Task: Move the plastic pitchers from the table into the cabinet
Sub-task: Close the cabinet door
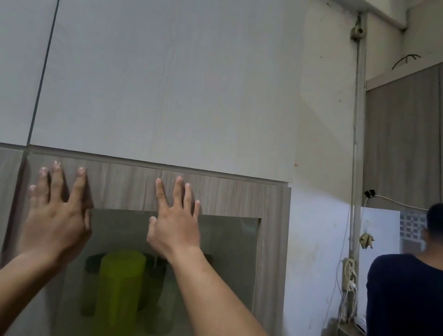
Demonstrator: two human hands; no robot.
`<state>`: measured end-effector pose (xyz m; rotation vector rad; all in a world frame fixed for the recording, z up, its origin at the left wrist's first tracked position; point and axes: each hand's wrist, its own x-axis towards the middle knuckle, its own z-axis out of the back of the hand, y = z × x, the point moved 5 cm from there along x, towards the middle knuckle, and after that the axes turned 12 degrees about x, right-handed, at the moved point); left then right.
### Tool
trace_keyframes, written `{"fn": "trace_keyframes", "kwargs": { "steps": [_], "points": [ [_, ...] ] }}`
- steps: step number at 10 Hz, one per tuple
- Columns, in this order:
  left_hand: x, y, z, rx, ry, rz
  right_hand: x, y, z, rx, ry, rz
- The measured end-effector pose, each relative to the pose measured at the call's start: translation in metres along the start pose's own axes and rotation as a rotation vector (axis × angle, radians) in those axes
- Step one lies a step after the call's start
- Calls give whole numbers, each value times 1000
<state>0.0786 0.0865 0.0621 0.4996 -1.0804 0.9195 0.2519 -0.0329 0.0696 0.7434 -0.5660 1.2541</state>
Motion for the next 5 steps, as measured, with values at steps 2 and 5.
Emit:
{"fn": "trace_keyframes", "kwargs": {
  "steps": [2, 5],
  "points": [
    [5, 4, 12, 40, 32, 1, 2, 5, 16, 73, 87, -35],
    [-54, -26, 63, -211, 204, -81, -57, 40, 106, 572, 170, -90]
  ]
}}
